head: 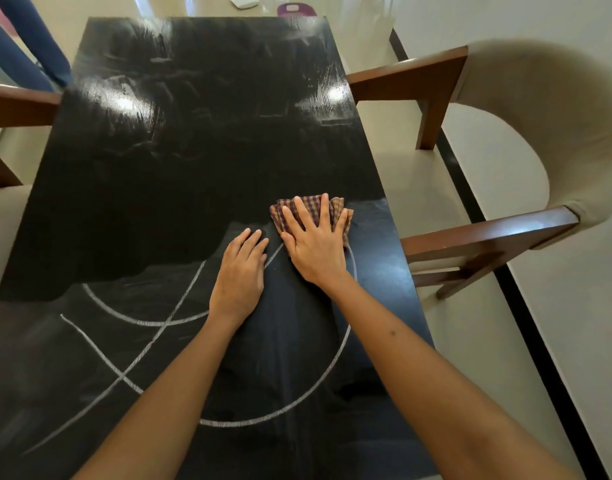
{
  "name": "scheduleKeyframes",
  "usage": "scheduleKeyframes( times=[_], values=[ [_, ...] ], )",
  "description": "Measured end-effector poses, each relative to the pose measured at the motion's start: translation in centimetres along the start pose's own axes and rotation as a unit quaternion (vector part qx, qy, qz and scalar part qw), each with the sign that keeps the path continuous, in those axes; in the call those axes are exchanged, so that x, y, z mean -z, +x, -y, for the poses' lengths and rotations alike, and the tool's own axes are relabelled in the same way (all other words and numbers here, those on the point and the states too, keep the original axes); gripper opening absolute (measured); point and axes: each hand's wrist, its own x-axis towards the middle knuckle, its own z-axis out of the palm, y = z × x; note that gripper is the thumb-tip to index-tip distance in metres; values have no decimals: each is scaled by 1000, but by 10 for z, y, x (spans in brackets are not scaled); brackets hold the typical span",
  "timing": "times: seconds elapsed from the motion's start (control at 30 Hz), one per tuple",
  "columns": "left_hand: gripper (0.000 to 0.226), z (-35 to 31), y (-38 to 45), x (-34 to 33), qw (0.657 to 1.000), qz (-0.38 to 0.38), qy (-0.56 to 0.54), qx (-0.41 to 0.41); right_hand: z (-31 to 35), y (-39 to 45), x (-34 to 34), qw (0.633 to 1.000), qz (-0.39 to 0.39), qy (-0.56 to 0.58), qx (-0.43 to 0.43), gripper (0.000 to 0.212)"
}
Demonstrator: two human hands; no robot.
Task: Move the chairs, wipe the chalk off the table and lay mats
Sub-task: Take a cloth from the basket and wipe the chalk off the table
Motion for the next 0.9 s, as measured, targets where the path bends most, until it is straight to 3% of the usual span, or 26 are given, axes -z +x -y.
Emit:
scheduleKeyframes(
  times=[0.1, 0.33, 0.5, 0.57, 0.77, 0.9],
  values=[
    [34, 1, 0, 0, 1000, -3, -14, 7, -17, 4, 4, 999, 3, 3, -32, 52],
    [32, 3, 0, 0, 999, -7, -36, 14, -98, 2, 14, 976, 6, 54, -209, 54],
    [33, 2, -1, 0, 999, -4, -32, 15, -87, 1, 12, 967, -3, 57, -248, 54],
    [34, 1, -1, 0, 999, -5, -31, 15, -73, 2, 11, 972, -4, 49, -228, 54],
    [35, 0, 0, 1, 999, -1, -32, 23, 12, -24, -1, 997, -11, 55, -59, 53],
    [38, 1, -1, 2, 1000, 8, -21, 20, 20, -47, -9, 999, -1, 48, -8, 53]
  ],
)
